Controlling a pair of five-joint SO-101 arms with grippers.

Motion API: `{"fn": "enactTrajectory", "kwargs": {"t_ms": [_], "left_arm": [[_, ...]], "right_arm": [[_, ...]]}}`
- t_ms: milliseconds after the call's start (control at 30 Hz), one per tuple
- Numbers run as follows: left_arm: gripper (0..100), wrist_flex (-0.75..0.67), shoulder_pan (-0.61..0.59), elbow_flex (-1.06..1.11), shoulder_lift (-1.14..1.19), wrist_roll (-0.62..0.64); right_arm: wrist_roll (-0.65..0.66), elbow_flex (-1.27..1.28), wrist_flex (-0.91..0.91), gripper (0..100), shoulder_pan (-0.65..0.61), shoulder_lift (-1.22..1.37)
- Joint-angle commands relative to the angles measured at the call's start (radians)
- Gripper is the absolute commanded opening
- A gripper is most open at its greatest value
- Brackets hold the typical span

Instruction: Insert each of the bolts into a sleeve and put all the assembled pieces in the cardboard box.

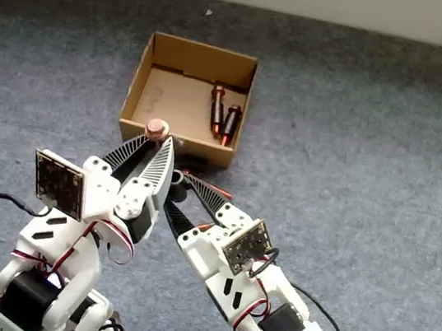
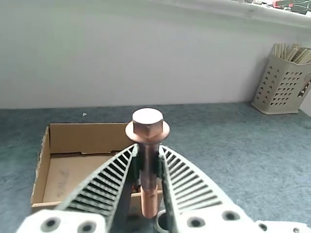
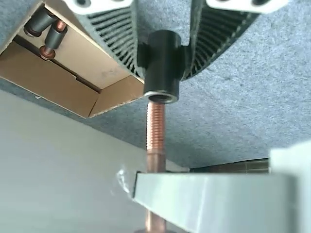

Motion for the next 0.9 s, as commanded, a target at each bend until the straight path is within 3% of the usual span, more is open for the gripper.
{"fn": "enactTrajectory", "kwargs": {"t_ms": [0,867], "left_arm": [[1,-0.020,0.039,-0.079,-0.012,-0.002],[1,0.167,0.041,-0.053,-0.012,-0.008]], "right_arm": [[0.009,0.134,-0.027,0.5,-0.008,-0.012],[0.009,0.134,-0.030,0.5,-0.005,-0.018]]}}
